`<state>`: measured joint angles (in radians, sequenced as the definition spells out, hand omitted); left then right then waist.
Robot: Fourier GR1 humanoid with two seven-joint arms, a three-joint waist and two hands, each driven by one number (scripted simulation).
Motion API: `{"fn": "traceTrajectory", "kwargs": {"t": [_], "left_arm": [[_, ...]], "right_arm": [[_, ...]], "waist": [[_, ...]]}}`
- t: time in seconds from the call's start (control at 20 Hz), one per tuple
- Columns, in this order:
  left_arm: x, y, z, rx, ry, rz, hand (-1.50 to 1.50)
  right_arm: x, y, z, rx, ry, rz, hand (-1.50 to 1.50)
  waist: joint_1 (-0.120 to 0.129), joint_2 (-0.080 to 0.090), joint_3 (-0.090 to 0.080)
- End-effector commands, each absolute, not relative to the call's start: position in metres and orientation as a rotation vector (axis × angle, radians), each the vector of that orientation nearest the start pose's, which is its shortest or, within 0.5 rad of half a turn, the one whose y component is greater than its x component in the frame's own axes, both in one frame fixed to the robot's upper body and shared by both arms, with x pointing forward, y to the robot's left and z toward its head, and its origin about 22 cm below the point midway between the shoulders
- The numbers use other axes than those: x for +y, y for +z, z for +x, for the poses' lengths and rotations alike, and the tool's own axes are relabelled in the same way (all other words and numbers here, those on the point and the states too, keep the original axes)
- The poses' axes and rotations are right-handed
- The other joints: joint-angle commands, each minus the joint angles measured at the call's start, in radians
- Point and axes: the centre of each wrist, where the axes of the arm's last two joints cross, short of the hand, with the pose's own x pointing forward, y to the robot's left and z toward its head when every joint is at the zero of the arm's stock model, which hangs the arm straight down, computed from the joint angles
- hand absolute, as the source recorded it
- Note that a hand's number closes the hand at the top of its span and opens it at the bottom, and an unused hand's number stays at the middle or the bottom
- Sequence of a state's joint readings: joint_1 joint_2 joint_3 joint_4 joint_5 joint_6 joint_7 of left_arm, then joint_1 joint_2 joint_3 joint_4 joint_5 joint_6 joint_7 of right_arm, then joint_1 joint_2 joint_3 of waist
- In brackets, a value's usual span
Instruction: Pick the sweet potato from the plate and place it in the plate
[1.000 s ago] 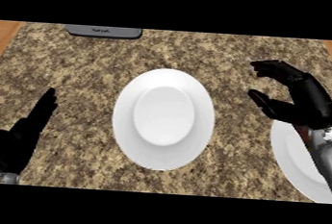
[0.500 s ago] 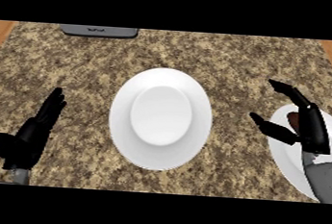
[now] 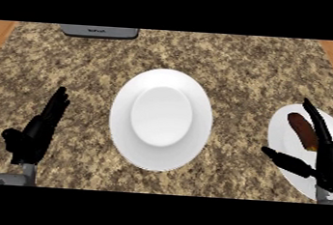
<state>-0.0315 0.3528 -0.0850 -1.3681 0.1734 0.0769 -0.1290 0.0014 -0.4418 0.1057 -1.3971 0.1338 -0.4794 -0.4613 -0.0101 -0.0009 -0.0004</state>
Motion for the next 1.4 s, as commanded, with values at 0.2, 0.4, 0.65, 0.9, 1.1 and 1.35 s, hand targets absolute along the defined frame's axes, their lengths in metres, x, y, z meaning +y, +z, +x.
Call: {"fn": "traceTrajectory", "kwargs": {"t": [0.2,0.4,0.65,0.9,1.1,1.35], "left_arm": [[0.303,-0.015,0.247,-1.521,-0.140,0.161,0.00],[0.308,-0.023,0.244,-1.506,-0.141,0.147,0.00],[0.295,-0.021,0.240,-1.516,-0.133,0.155,0.00],[0.299,-0.022,0.250,-1.511,-0.133,0.149,0.00],[0.290,-0.027,0.251,-1.530,-0.128,0.150,0.00],[0.304,-0.021,0.252,-1.508,-0.144,0.171,0.00]], "right_arm": [[-0.354,0.017,0.211,-1.548,0.621,-0.996,-1.50],[-0.367,0.048,0.210,-1.329,0.767,-1.021,-1.50],[-0.346,0.063,0.217,-1.192,0.777,-0.975,-1.50],[-0.334,0.065,0.218,-1.062,0.807,-1.004,-1.50],[-0.342,0.079,0.243,-1.010,0.813,-1.036,-1.50],[-0.345,0.055,0.251,-0.926,0.862,-1.021,-1.50]], "waist": [[0.005,-0.001,-0.002],[0.003,0.000,-0.003],[0.011,0.000,0.000],[0.008,0.000,0.000],[0.010,0.001,0.000],[0.013,0.001,0.000]]}}
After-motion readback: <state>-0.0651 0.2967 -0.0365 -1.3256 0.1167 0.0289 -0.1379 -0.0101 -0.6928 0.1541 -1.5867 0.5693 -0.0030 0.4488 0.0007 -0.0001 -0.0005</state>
